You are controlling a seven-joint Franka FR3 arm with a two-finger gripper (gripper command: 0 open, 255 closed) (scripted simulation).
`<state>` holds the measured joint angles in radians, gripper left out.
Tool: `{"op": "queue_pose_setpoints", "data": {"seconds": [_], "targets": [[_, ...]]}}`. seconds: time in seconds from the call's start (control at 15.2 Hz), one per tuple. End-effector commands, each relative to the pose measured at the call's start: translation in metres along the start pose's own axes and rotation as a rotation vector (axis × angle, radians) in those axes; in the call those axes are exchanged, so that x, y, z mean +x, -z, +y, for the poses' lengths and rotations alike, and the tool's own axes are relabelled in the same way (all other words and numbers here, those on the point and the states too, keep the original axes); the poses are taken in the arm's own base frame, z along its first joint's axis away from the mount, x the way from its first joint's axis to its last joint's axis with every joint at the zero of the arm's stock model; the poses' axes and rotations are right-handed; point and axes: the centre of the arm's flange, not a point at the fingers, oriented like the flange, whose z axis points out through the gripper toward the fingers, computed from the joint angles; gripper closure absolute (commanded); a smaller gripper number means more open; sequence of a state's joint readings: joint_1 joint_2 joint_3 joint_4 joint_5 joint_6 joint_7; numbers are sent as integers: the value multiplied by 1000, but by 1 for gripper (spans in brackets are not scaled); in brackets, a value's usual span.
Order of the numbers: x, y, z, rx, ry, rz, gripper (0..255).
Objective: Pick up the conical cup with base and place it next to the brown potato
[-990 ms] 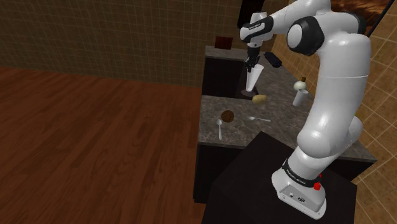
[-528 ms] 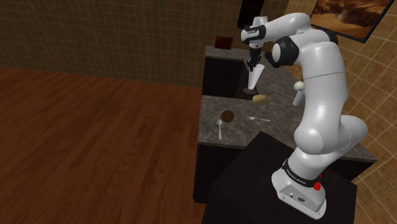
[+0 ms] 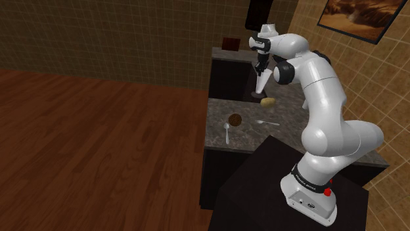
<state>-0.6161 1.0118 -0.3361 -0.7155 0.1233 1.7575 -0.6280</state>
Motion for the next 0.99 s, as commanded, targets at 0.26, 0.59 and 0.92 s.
{"op": "queue_pose_setpoints", "data": {"seconds": [0.26,0.59,0.92], "targets": [[1,-30,-5,-1,0,2,255],[2,-56,-9,-1,0,2,255],[4,-82,-13,-1,0,2,255]]}}
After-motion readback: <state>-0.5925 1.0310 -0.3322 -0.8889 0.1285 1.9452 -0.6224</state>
